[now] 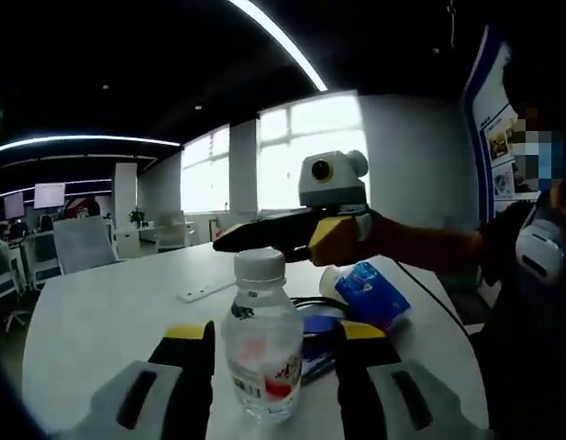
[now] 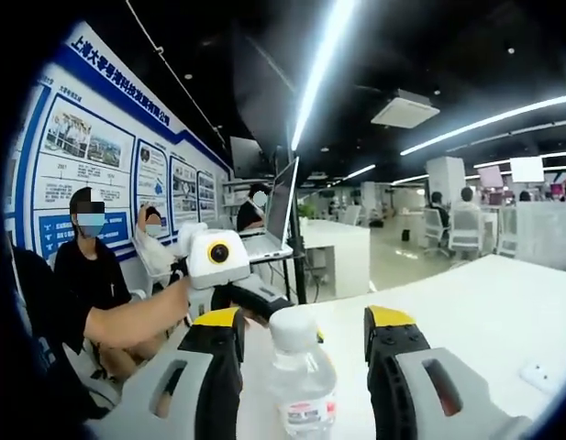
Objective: Arrange the tabletop items into an orderly group along one side of the table until the central work area is clear of visible clutter.
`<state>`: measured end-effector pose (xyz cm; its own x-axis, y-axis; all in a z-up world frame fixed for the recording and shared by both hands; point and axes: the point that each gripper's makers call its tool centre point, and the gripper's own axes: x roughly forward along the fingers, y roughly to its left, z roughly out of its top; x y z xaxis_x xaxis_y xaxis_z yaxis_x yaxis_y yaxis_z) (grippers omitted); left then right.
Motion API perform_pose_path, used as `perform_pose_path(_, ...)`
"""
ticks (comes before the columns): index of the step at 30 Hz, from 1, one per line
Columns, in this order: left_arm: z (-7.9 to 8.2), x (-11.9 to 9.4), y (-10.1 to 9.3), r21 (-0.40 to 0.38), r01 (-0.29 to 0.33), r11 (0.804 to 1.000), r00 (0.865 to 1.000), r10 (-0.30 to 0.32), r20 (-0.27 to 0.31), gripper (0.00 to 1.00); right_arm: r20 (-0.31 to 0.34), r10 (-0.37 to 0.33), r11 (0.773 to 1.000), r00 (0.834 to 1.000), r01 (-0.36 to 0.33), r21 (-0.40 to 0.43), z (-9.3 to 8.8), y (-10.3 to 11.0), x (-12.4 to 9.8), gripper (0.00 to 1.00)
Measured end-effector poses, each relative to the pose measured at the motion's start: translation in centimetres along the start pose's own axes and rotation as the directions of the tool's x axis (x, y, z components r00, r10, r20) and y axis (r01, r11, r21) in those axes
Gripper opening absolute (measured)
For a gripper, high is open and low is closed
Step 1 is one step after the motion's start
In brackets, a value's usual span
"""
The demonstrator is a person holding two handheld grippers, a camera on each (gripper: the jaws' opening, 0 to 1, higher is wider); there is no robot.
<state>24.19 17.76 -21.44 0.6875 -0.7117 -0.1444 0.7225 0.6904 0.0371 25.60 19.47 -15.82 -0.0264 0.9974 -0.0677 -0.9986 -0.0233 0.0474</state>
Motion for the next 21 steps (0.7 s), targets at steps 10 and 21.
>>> perform_pose_path(10,-0.5,-0.9,-0.7,-0.009,-0.004,1.0,1.0,0.004,-0.027,0.67,-0.058,-0.028,0.999,0.998,0.026,-0.035,0.2,0.5,-1.2,0.66)
perform_pose_path(21,0.0,-1.6,-1.9,0.003,-0.003,1.0,0.999,0.003,-0.045,0.8,-0.101,-0.064,0.994,0.993,0.055,-0.091,0.6,0.8,-2.0,0.94)
